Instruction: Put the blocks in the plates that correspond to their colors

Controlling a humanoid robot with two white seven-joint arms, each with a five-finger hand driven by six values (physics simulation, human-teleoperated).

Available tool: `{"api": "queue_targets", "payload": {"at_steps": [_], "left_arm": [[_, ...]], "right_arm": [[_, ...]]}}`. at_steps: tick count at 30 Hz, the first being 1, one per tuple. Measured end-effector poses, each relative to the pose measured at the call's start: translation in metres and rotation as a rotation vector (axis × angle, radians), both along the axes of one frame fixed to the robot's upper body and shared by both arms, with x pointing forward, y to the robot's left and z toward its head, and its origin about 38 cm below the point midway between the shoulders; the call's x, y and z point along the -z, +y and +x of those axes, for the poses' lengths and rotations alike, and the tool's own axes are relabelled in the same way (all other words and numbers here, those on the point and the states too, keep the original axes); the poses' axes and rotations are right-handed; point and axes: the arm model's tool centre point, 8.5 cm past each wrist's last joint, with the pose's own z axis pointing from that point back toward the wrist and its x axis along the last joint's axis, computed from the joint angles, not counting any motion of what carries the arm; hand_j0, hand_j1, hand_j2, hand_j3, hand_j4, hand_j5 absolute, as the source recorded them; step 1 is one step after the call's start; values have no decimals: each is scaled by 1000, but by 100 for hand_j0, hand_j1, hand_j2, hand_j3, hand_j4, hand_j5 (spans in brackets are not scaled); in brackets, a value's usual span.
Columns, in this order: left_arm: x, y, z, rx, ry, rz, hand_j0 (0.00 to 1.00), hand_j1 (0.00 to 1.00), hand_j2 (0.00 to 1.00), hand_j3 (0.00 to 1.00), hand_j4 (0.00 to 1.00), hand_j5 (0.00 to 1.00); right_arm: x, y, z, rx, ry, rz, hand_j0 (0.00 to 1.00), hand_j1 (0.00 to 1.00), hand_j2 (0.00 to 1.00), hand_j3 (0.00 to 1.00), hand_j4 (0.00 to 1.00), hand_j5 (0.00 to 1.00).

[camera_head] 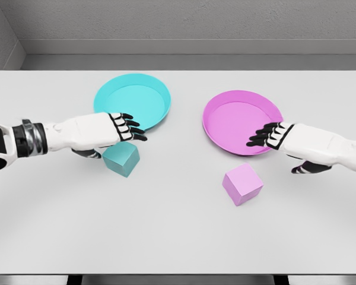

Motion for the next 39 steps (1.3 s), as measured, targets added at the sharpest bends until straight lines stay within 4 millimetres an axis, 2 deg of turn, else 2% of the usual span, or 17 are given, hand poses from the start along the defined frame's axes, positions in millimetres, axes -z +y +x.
{"api": "queue_targets", "payload": {"at_steps": [7, 8, 10, 14, 17, 21, 27, 31, 39], "left_arm": [[18, -12, -7, 33, 50, 35, 100, 100, 100, 100, 100, 100], [19, -12, -7, 35, 54, 39, 100, 100, 100, 100, 100, 100], [18, -13, -7, 38, 53, 44, 100, 100, 100, 100, 100, 100], [17, -15, -6, 44, 50, 49, 100, 100, 100, 100, 100, 100], [11, -20, -2, 57, 35, 53, 100, 100, 100, 100, 100, 100], [17, -27, -5, 77, 47, 61, 100, 100, 100, 100, 100, 100], [18, -29, -4, 86, 40, 80, 100, 100, 100, 100, 100, 100], [21, -29, -5, 86, 49, 97, 85, 85, 85, 85, 85, 85], [21, -28, -5, 85, 53, 108, 73, 73, 73, 73, 73, 73]], "right_arm": [[-6, 17, 4, -117, 23, -90, 100, 100, 100, 100, 100, 100], [-14, 23, 9, -136, 3, -100, 100, 100, 100, 100, 100, 100], [-17, 36, 13, -179, -2, -114, 100, 100, 100, 100, 100, 100], [5, 54, 6, -238, 61, -131, 100, 100, 100, 100, 100, 100], [6, 59, 6, -258, 71, -152, 100, 100, 100, 100, 100, 100], [2, 65, 9, -279, 66, -173, 100, 100, 100, 100, 100, 100], [13, 78, 6, -319, 102, -198, 100, 100, 100, 100, 100, 100], [21, 80, 4, -315, 128, -208, 100, 100, 100, 100, 100, 100], [30, 81, 4, -281, 160, -220, 100, 100, 100, 100, 100, 100]]}}
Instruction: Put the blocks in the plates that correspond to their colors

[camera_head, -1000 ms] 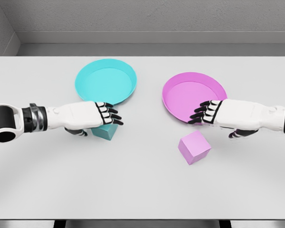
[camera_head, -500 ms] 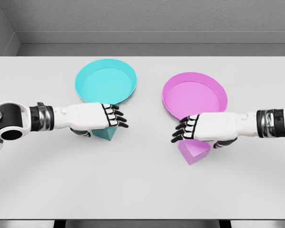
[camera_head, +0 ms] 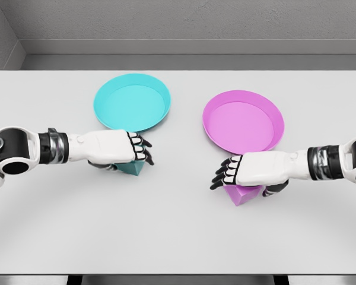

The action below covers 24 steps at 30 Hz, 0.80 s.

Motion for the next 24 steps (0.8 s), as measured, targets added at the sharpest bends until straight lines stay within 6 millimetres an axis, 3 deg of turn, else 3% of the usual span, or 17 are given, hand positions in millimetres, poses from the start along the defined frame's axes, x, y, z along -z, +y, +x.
{"api": "queue_targets", "payload": {"at_steps": [3, 4, 5, 6, 8, 10, 17, 24], "left_arm": [[1, 0, 0, 0, 1, 1, 67, 67, 67, 67, 67, 67], [0, 0, 0, -1, 1, 0, 64, 64, 64, 64, 64, 64], [0, 0, 0, -2, 1, -1, 62, 62, 62, 62, 62, 62], [0, 0, 0, -2, 1, 0, 61, 61, 61, 61, 61, 61], [0, 0, 0, -1, 1, 0, 58, 58, 58, 58, 58, 58], [-1, 0, 0, -2, 0, -2, 53, 53, 53, 53, 53, 53], [-4, 1, 1, -3, -3, -11, 53, 53, 53, 53, 53, 53], [-22, -1, 7, -1, -35, -34, 50, 50, 50, 50, 50, 50]], "right_arm": [[3, 0, 1, 22, 7, -8, 100, 100, 100, 100, 100, 100], [3, 0, 1, 26, 8, -10, 86, 86, 86, 86, 86, 86], [4, -1, 1, 29, 9, -10, 61, 61, 61, 61, 61, 61], [4, -1, 1, 32, 10, -9, 54, 54, 54, 54, 54, 54], [3, -1, 2, 33, 10, -12, 48, 48, 48, 48, 48, 48], [2, -1, 2, 33, 7, -12, 46, 46, 46, 46, 46, 46], [-10, 1, 8, 26, -28, -10, 46, 46, 46, 46, 46, 46], [-29, 3, 14, -6, -73, 8, 46, 46, 46, 46, 46, 46]]}}
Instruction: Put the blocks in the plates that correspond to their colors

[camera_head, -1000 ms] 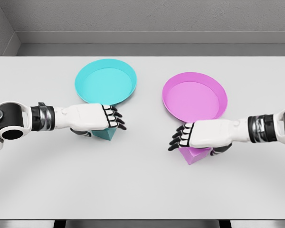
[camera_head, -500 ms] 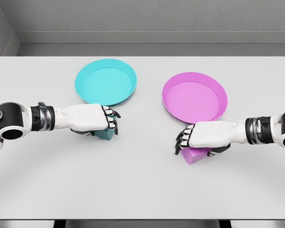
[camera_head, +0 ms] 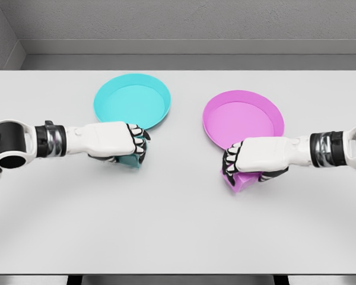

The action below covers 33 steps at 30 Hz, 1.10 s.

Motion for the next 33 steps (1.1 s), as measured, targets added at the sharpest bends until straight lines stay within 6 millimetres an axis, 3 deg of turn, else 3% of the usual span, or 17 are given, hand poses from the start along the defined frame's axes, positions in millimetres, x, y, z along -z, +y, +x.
{"api": "queue_targets", "payload": {"at_steps": [9, 15, 18, 20, 21, 22, 33], "left_arm": [[-51, -5, 31, -19, -112, -39, 52, 52, 52, 52, 52, 52], [-47, -11, 75, -108, -102, -39, 54, 54, 54, 54, 54, 54], [-33, -8, 93, -168, -60, -37, 58, 58, 58, 58, 58, 58], [-25, -5, 100, -196, -38, -34, 71, 71, 71, 71, 71, 71], [-22, -5, 102, -205, -29, -35, 95, 95, 95, 95, 95, 95], [-20, -4, 103, -211, -20, -36, 100, 100, 100, 100, 100, 100], [-13, -8, 105, -219, 2, -48, 100, 100, 100, 100, 100, 100]], "right_arm": [[-35, 5, 19, 38, -78, 28, 46, 46, 46, 46, 46, 46], [-54, -1, 41, 238, -110, 70, 46, 46, 46, 46, 46, 46], [-64, -10, 53, 375, -119, 86, 46, 46, 46, 46, 46, 46], [-67, -18, 60, 474, -115, 93, 47, 47, 47, 47, 47, 47], [-69, -21, 62, 517, -114, 96, 47, 47, 47, 47, 47, 47], [-69, -23, 64, 548, -113, 99, 47, 47, 47, 47, 47, 47], [-53, 4, 69, 565, -54, 126, 48, 48, 48, 48, 48, 48]]}}
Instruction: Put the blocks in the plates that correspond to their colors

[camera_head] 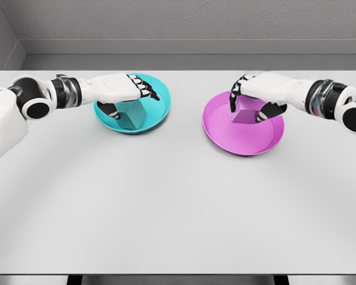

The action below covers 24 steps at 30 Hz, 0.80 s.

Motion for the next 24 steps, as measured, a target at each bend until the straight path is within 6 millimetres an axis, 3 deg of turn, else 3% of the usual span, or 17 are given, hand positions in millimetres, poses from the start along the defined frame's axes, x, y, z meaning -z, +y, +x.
{"api": "queue_targets", "payload": {"at_steps": [3, 4, 5, 9, 16, 19, 24], "left_arm": [[-3, 1, -2, 3, 4, -24, 100, 100, 100, 100, 100, 100], [-5, 3, -4, 6, 3, -30, 100, 100, 100, 100, 100, 100], [-8, 6, -6, 7, -1, -33, 100, 100, 100, 100, 100, 100], [-15, 20, -13, 6, -12, -29, 100, 100, 100, 100, 100, 100], [-35, 66, -39, -9, -14, -29, 100, 100, 100, 100, 100, 100], [-25, 93, -56, -43, 34, -30, 100, 100, 100, 100, 100, 100], [-23, 119, -74, -75, 74, -38, 100, 100, 100, 100, 100, 100]], "right_arm": [[6, 0, 2, 7, 14, -5, 51, 51, 51, 51, 51, 51], [7, -1, 2, 10, 16, -7, 63, 63, 63, 63, 63, 63], [5, -1, 4, 14, 13, -8, 100, 100, 100, 100, 100, 100], [7, -2, 5, 30, 18, -11, 100, 100, 100, 100, 100, 100], [5, -2, 4, 27, 10, -14, 100, 100, 100, 100, 100, 100], [-6, -5, 0, 7, -20, -14, 100, 100, 100, 100, 100, 100], [-30, -31, -11, -88, -107, -16, 100, 100, 100, 100, 100, 100]]}}
